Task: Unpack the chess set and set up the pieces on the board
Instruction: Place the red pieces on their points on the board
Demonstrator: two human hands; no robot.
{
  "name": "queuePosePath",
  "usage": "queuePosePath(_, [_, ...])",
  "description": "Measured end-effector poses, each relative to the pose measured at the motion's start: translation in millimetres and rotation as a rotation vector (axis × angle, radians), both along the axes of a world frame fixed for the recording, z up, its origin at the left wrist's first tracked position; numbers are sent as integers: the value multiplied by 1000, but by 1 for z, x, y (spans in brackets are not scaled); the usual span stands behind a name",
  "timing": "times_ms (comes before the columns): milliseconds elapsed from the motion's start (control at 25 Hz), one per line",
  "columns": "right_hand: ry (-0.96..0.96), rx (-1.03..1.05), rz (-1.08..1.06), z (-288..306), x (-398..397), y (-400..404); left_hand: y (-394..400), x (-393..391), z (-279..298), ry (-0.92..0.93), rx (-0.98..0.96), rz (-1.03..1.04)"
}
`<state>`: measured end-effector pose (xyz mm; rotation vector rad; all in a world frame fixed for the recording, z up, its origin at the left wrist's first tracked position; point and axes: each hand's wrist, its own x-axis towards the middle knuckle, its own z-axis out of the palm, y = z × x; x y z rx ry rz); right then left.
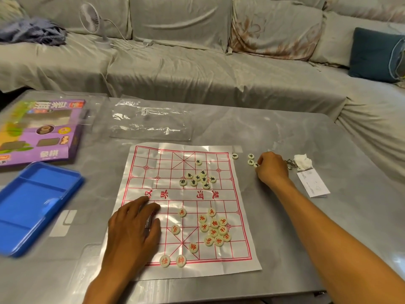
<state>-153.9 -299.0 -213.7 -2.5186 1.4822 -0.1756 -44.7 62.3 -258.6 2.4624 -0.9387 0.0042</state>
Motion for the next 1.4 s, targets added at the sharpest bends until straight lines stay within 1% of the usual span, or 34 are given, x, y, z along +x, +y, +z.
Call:
queuePosePath(120, [-50, 44, 38, 0, -3, -7, 1, -2, -2, 0, 8, -3])
queuePosePath(320, [-116, 3, 61, -6, -3, -7, 1, 1, -2, 2, 11, -2])
queuePosePath(400, [-174, 13, 36, -4, -6, -8, 2, 1, -1, 3, 8, -8])
queuePosePath(480, [-289, 1, 11, 4, -8, 1, 1, -1, 1, -1, -5, -12])
queuePosePath(520, [-359, 11, 42, 9, -6, 13, 0, -1, 2, -2, -13, -13])
queuePosePath(560, [-405, 51, 118, 13, -2, 29, 0, -2, 3, -4, -21, -12])
queuePosePath(600, [-404, 118, 218, 16, 4, 49, 0, -2, 4, -2, -25, -11])
queuePosePath(680, [-326, 240, 399, 12, 13, 84, 1, -3, 4, -1, -26, -12])
queuePosePath(720, [-308, 258, 448, 7, 15, 93, 2, -3, 2, 1, -25, -11])
queuePosePath(760, [-331, 231, 458, 3, 16, 95, 3, -3, 1, 6, -20, -7])
queuePosePath(800, [-392, 166, 424, 2, 15, 89, 3, -2, 0, 8, -15, -2])
queuePosePath(880, [-484, -6, 216, -1, 7, 61, 2, -1, -1, 6, -6, -7])
queuePosePath(920, [-471, -47, 108, -2, 1, 44, 1, 0, -2, 4, -2, -7])
queuePosePath(960, [-406, -52, 46, -4, -5, 29, 2, 0, -3, 6, 3, -5])
queuePosePath(1000, [-310, -38, 42, -7, -9, 19, 2, 0, -3, 9, 6, -2])
queuePosePath(1040, [-233, -25, 81, -10, -11, 12, 2, 0, -3, 8, 8, -1])
queuePosePath(1080, [-198, -27, 132, -13, -11, 11, 3, 0, -4, 3, 14, 0])
queuePosePath(1200, [-196, -92, 260, -13, -2, 10, 1, 0, -4, -3, 9, 1])
queuePosePath(1280, [-146, -86, 286, -8, 6, 7, 1, 2, -5, -16, 11, 2])
queuePosePath(1400, [-42, -28, 264, 1, 9, 1, 0, 3, -6, -10, 10, 4])
